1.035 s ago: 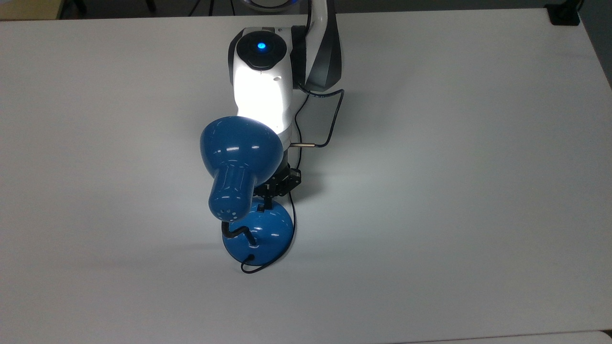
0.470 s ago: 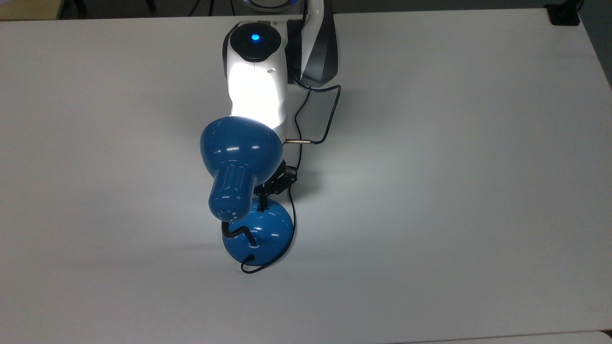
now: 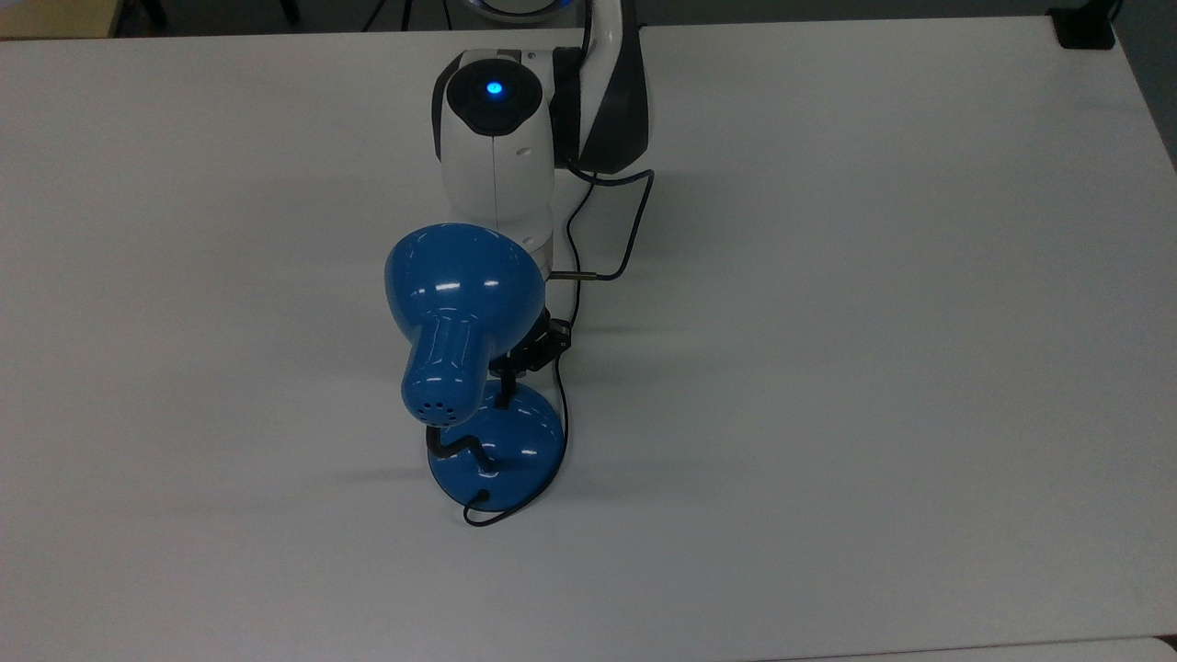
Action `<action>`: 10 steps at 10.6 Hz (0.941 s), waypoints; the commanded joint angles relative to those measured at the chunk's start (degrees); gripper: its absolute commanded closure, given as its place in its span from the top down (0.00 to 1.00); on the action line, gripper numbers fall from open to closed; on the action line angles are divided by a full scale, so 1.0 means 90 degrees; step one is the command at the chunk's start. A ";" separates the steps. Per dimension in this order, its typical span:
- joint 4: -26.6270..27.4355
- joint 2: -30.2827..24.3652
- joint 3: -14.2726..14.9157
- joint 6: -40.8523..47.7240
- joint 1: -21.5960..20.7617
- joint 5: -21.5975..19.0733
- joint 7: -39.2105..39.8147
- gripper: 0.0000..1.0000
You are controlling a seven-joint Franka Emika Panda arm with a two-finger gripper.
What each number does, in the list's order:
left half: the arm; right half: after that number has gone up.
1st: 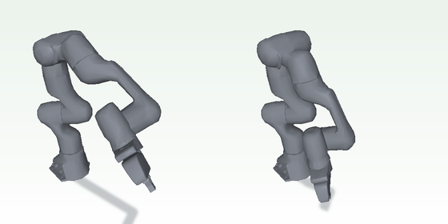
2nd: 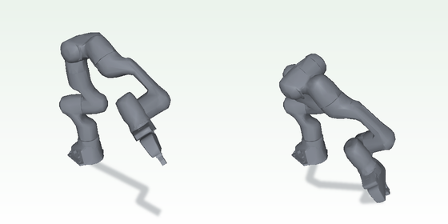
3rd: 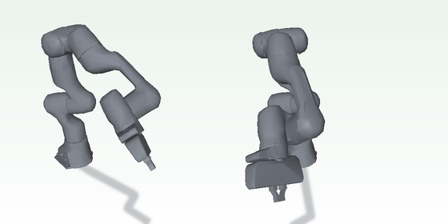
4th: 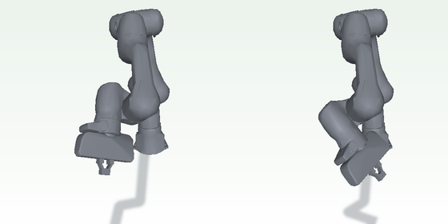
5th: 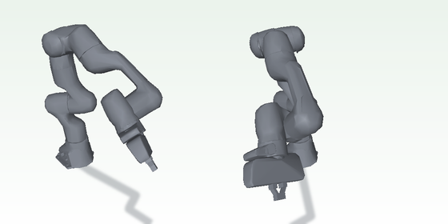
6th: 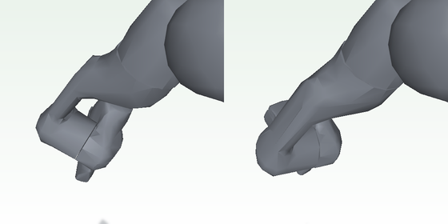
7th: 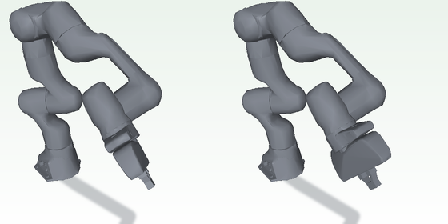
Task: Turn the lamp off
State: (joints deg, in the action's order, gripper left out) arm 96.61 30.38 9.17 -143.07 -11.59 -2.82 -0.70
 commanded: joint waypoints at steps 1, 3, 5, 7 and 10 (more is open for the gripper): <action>0.0203 -0.0006 0.0036 -0.0080 -0.0089 0.0274 -0.0079 0.00; 0.0649 -0.0550 -0.0032 -0.0002 -0.0041 0.0284 -0.0020 0.00; 0.0702 -0.1583 -0.0305 0.1625 0.0221 0.0235 -0.0273 0.00; 0.0156 -0.2434 -0.0296 0.4012 0.0437 0.0264 -0.0148 0.12; -0.0614 -0.2858 -0.0131 0.5706 0.0624 0.0419 0.0058 1.00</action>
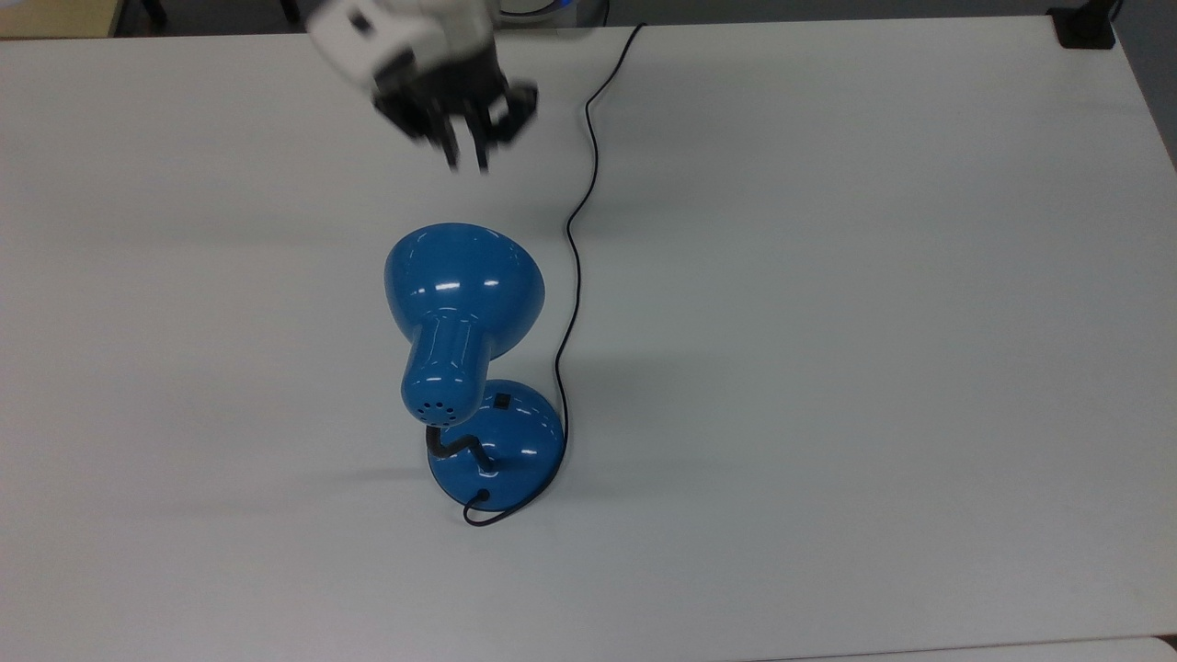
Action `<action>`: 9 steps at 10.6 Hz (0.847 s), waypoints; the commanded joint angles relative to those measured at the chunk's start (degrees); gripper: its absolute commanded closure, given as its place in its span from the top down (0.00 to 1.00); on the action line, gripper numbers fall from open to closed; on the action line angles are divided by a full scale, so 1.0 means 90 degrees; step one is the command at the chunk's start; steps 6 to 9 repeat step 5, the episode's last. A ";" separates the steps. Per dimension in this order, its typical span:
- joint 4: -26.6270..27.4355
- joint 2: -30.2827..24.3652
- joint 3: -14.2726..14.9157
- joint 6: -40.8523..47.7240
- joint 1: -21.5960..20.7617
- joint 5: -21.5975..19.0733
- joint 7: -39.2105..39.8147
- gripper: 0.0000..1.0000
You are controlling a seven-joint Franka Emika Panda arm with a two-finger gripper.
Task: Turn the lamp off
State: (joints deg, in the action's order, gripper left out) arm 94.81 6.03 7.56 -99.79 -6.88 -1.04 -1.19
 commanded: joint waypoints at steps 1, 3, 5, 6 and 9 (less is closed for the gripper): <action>-0.0620 -0.0153 0.0077 0.1192 0.0090 0.0465 0.0074 1.00; -0.0720 -0.0124 0.0068 0.1234 0.0100 0.0643 0.0035 1.00; -0.0720 -0.0055 0.0078 0.1157 0.0110 0.0575 0.0034 1.00; -0.0720 -0.0055 0.0078 0.1157 0.0110 0.0575 0.0034 1.00; -0.0720 -0.0055 0.0078 0.1157 0.0110 0.0575 0.0034 1.00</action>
